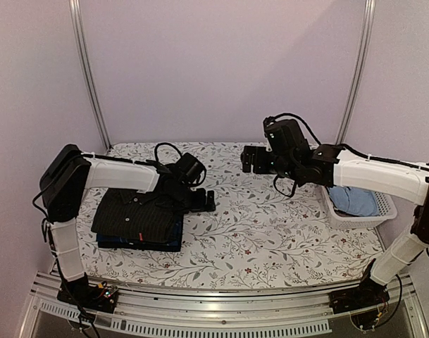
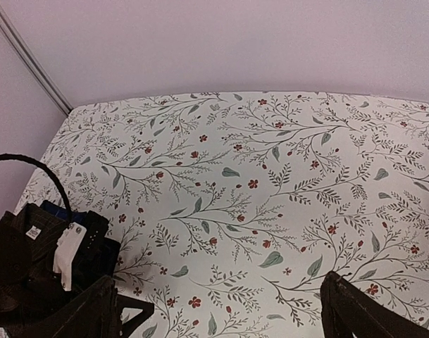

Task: Fold and stack the long sleeve shirts
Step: Move the square-folded shirt to the corner of the board.

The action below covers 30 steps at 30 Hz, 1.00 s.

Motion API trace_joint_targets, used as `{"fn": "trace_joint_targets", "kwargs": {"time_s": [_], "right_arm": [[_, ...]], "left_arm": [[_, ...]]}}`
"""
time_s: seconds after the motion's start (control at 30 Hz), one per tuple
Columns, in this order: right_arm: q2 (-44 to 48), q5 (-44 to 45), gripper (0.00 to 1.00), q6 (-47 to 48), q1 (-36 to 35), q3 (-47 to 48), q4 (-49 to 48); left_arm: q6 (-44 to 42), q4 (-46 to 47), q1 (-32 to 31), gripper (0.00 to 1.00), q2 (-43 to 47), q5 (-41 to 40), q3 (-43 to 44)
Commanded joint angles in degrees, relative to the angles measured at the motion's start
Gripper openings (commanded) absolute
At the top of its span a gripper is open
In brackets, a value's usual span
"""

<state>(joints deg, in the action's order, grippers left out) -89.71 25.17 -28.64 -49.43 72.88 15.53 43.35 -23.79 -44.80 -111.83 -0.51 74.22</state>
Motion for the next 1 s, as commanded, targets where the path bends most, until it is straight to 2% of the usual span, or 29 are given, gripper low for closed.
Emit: {"fn": "trace_joint_targets", "kwargs": {"time_s": [0.0, 0.2, 0.57, 0.77, 0.97], "right_arm": [[2.3, 1.7, 0.99, 2.0, 0.3, -0.5, 0.1], [2.5, 1.5, 0.99, 3.7, 0.4, -0.4, 0.1], [2.3, 1.8, 0.99, 4.3, 0.6, -1.0, 0.1], [2.3, 1.8, 0.99, 3.6, 0.8, -1.5, 0.7], [2.0, 1.3, 0.99, 3.4, 0.8, -1.3, 1.6]], "left_arm": [[-0.4, 1.7, 2.7, 1.00, 0.7, -0.5, -3.0], [-0.6, 2.3, 5.7, 1.00, 5.0, -0.5, -10.8], [-1.9, 0.8, 13.4, 1.00, 18.3, 0.1, -25.0], [-2.3, -0.5, 15.6, 1.00, 23.7, 0.1, -27.6], [-3.5, -1.2, 15.5, 1.00, 25.5, 2.2, -25.2]]}}
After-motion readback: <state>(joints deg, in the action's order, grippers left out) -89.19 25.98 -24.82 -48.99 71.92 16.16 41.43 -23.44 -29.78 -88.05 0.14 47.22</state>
